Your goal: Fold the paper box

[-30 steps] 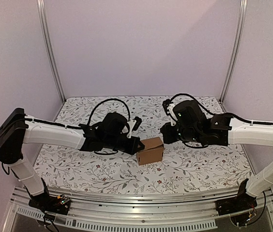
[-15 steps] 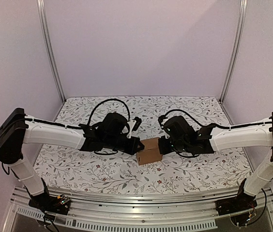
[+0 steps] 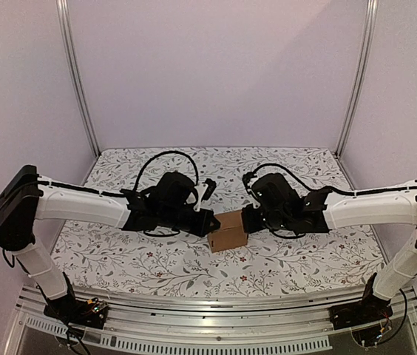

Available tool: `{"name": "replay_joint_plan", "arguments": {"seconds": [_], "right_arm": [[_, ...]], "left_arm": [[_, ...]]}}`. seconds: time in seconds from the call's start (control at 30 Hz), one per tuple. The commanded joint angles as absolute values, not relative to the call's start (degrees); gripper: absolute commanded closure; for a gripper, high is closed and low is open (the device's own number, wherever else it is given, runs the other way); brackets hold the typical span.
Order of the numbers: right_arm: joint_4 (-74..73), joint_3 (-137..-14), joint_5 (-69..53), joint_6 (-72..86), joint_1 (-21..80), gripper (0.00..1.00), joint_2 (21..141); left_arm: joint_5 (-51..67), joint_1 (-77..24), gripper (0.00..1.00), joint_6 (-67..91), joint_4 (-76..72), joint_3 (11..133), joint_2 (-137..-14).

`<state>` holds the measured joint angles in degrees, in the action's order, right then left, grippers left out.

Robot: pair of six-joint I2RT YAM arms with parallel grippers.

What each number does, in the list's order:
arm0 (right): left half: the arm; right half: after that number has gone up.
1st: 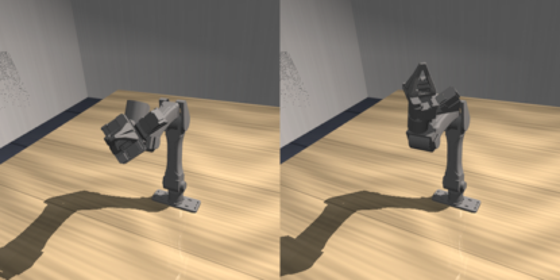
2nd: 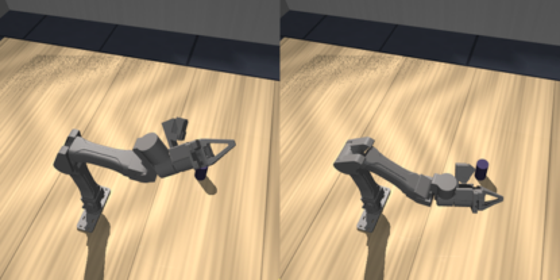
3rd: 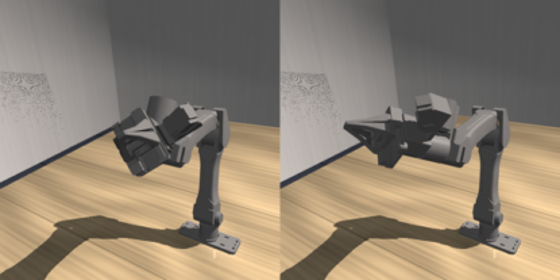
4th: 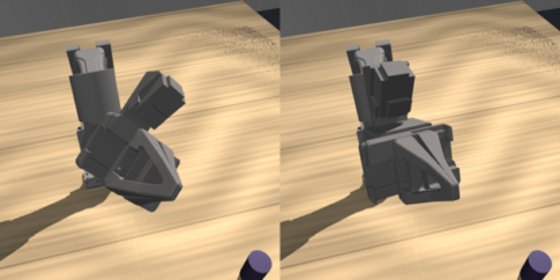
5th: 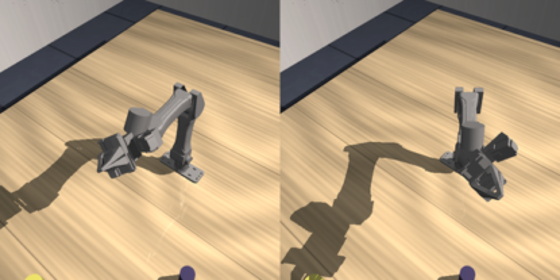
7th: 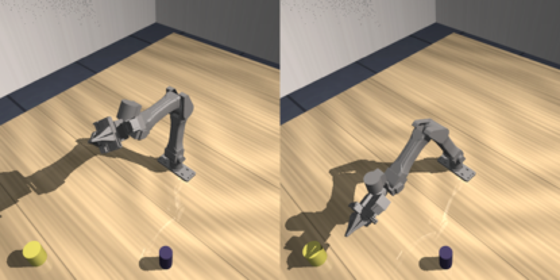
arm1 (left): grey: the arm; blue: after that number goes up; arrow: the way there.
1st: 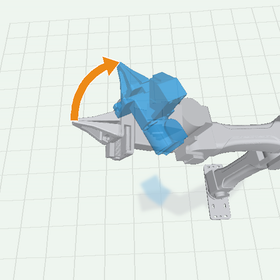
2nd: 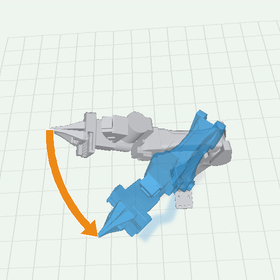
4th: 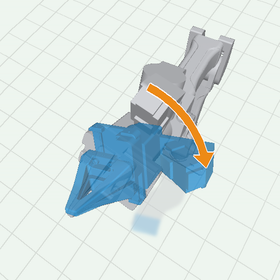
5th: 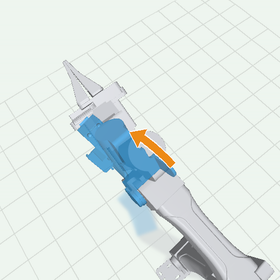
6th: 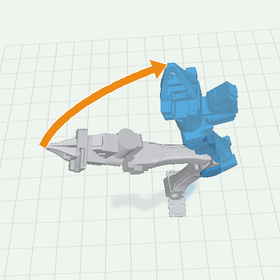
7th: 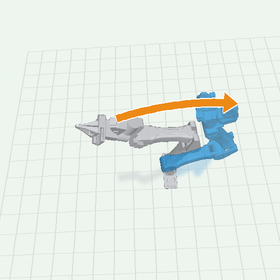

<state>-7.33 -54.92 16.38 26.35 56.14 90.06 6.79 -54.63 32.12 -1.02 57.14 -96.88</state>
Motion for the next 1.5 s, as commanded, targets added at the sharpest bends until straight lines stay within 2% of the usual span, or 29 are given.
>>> {"name": "replay_joint_plan", "arguments": {"seconds": [0.0,0.27,0.5,0.73,0.97,1.03,1.17,1.37,1.43,1.47], "right_arm": [[-10.89,-60.46,17.49,22.66,55.53,1.0,89.25],[-9.46,-61.42,17.57,21.24,53.66,1.0,94.19],[-6.94,-56.18,14.43,24.46,53.67,1.0,98.4],[-7.24,-53.09,14.76,25.76,53.7,1.0,95.01],[-10.52,-56.76,15.14,23.58,53.67,1.0,90.33],[-11.39,-57.43,14.91,22.8,53.71,1.0,88.47],[-13.09,-57.57,14.82,21.0,53.7,1.0,85.03],[-16.97,-56.89,14.21,17.28,53.67,0.96,80.17],[-18.21,-56.5,10.98,15.83,53.69,1.0,78.7],[-18.67,-56.25,8.87,14.94,53.7,1.0,78.3]], "left_arm": [[6.14,-54.23,1.0,31.27,5.69,56.73,-98.61],[6.33,-54.31,1.0,30.96,5.76,56.69,-98.53],[6.45,-54.32,1.0,31.11,5.71,56.6,-98.69],[6.79,-54.32,1.0,31.05,5.54,56.75,-98.83],[6.82,-54.26,1.0,30.99,8.2,59.46,-97.14],[6.59,-54.27,0.93,30.98,8.92,60.26,-95.77],[6.18,-54.23,0.87,30.06,11.29,62.16,-92.69],[1.77,-54.15,0.69,28.1,16.45,63.55,-86.88],[0.28,-53.86,0.7,27.4,17.23,63.3,-85.92],[0.23,-53.46,0.79,26.97,17.68,63.48,-85.91]]}}
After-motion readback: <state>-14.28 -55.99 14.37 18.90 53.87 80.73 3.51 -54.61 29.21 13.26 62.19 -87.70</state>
